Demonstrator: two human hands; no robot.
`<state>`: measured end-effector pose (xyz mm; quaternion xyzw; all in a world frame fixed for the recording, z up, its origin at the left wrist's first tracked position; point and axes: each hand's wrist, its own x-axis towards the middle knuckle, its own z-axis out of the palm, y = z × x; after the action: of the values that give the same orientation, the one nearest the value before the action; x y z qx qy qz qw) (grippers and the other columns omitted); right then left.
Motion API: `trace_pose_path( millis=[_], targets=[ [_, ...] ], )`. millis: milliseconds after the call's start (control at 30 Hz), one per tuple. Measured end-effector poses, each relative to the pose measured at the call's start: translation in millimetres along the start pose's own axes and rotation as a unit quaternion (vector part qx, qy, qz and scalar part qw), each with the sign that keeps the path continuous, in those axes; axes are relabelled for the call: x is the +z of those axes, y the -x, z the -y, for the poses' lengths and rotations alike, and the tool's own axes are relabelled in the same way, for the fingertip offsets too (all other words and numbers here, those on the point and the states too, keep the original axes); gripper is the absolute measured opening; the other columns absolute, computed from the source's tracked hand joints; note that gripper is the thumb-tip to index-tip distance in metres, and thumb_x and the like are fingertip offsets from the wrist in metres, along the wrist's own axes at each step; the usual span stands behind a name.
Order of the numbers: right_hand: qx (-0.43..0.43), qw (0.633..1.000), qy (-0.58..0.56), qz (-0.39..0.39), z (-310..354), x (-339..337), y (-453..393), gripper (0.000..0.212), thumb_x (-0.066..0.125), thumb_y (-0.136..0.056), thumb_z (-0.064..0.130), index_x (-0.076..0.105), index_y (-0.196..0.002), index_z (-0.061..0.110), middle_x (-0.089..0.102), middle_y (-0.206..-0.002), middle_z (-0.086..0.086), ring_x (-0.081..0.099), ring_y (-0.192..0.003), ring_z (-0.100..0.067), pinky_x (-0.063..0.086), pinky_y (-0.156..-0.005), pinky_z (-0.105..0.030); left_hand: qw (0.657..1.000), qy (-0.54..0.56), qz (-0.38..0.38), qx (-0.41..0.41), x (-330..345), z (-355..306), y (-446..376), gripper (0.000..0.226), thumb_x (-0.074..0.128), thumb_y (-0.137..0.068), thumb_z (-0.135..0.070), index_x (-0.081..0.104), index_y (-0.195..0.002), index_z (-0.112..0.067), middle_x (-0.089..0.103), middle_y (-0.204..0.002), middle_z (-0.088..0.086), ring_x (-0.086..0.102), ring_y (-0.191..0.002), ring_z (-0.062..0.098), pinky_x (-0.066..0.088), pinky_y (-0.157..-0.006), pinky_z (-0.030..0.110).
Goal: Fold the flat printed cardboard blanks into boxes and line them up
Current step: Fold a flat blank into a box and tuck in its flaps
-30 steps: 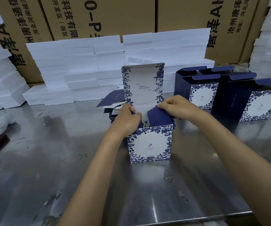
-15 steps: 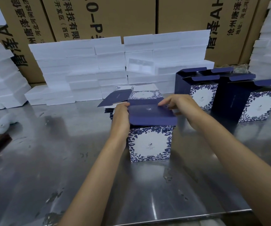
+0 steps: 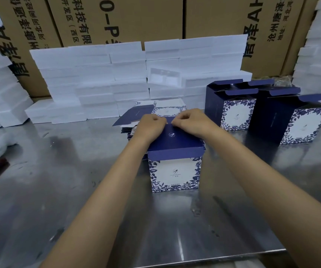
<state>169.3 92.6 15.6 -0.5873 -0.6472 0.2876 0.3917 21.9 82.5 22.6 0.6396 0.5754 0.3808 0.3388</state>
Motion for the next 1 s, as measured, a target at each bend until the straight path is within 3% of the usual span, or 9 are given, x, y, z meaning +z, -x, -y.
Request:
trace_pose_path(
  millis=[67, 133, 200, 367, 567, 700, 767, 900, 1000],
  targets=[
    [0.013, 1.0, -0.018, 0.001, -4, 7, -3, 0.015, 0.068, -0.095, 0.022, 0.068, -0.084, 0.011, 0.064, -0.078, 0.001, 0.055, -0.067, -0.009, 0.044, -0.056, -0.013, 1.0, -0.009, 0.015, 0.017, 3, 4, -2, 0.019, 0.046, -0.096, -0.014, 0.059, -0.084, -0.018, 0.056, -0.082, 0.003, 0.047, -0.072, 0.021, 0.038, -0.063, 0.022],
    [0.015, 1.0, -0.019, 0.006, -6, 8, -5, 0.021, 0.067, -0.097, 0.025, 0.062, -0.079, 0.015, 0.061, -0.075, 0.004, 0.053, -0.063, -0.005, 0.039, -0.046, -0.008, 0.999, -0.022, 0.021, 0.033, 2, 8, -5, 0.025, 0.043, -0.1, -0.014, 0.062, -0.085, -0.021, 0.061, -0.083, -0.009, 0.055, -0.072, 0.008, 0.041, -0.053, 0.009],
    [0.011, 1.0, -0.006, 0.008, -7, 8, -6, 0.029, 0.065, -0.098, 0.026, 0.06, -0.071, 0.02, 0.06, -0.073, 0.006, 0.054, -0.063, -0.004, 0.038, -0.044, -0.007, 0.999, -0.031, 0.024, 0.035, 2, 11, -8, 0.021, 0.043, -0.102, -0.016, 0.061, -0.093, -0.021, 0.059, -0.09, -0.014, 0.053, -0.078, -0.002, 0.04, -0.057, 0.013],
    [-0.008, 0.999, 0.037, 0.025, -5, 7, -6, 0.034, 0.06, -0.101, 0.026, 0.057, -0.068, 0.018, 0.058, -0.075, 0.002, 0.051, -0.067, -0.01, 0.039, -0.054, -0.017, 0.997, -0.058, 0.023, 0.035, 3, 13, -13, 0.016, 0.043, -0.102, -0.018, 0.058, -0.097, -0.019, 0.056, -0.094, -0.013, 0.051, -0.082, 0.0, 0.035, -0.062, 0.017],
    [-0.009, 0.998, 0.046, 0.035, -4, 7, -4, 0.033, 0.053, -0.102, 0.026, 0.065, -0.095, -0.004, 0.065, -0.088, -0.012, 0.053, -0.083, -0.014, 0.047, -0.075, -0.035, 0.993, -0.101, 0.035, 0.046, 4, 12, -11, 0.019, 0.044, -0.105, -0.029, 0.052, -0.092, -0.017, 0.053, -0.086, 0.001, 0.046, -0.073, 0.017, 0.03, -0.058, 0.025],
    [-0.01, 0.996, 0.07, 0.053, -1, 7, -2, 0.024, 0.051, -0.103, 0.027, 0.057, -0.085, 0.013, 0.05, -0.085, -0.007, 0.046, -0.078, -0.017, 0.035, -0.069, -0.031, 0.996, -0.078, 0.028, 0.028, 4, 11, -9, 0.017, 0.046, -0.105, -0.027, 0.054, -0.098, -0.015, 0.057, -0.093, 0.0, 0.05, -0.079, 0.013, 0.035, -0.062, 0.024],
    [-0.004, 0.997, 0.055, 0.051, -2, 6, -2, 0.024, 0.051, -0.103, 0.024, 0.058, -0.085, 0.01, 0.049, -0.086, -0.006, 0.044, -0.079, -0.017, 0.034, -0.069, -0.03, 0.997, -0.072, 0.016, 0.02, 4, 10, -8, 0.02, 0.043, -0.104, -0.023, 0.057, -0.103, -0.01, 0.059, -0.1, 0.001, 0.053, -0.088, 0.017, 0.039, -0.069, 0.026],
    [0.007, 0.999, 0.02, 0.043, -2, 4, 1, 0.012, 0.046, -0.1, 0.016, 0.052, -0.089, 0.017, 0.049, -0.086, -0.006, 0.042, -0.079, -0.017, 0.031, -0.069, -0.031, 0.99, -0.142, -0.002, -0.018, 5, 6, -6, 0.029, 0.034, -0.104, -0.021, 0.054, -0.119, -0.006, 0.057, -0.127, 0.011, 0.049, -0.122, 0.032, 0.041, -0.103, 0.043],
    [0.001, 0.998, 0.051, 0.044, -1, 5, 1, 0.012, 0.046, -0.099, 0.015, 0.046, -0.088, 0.018, 0.043, -0.09, -0.005, 0.036, -0.081, -0.016, 0.024, -0.066, -0.032, 0.988, -0.156, 0.003, -0.017, 6, 5, -7, 0.031, 0.033, -0.105, -0.018, 0.053, -0.122, -0.002, 0.054, -0.132, 0.016, 0.045, -0.126, 0.034, 0.037, -0.107, 0.042]
  ],
)
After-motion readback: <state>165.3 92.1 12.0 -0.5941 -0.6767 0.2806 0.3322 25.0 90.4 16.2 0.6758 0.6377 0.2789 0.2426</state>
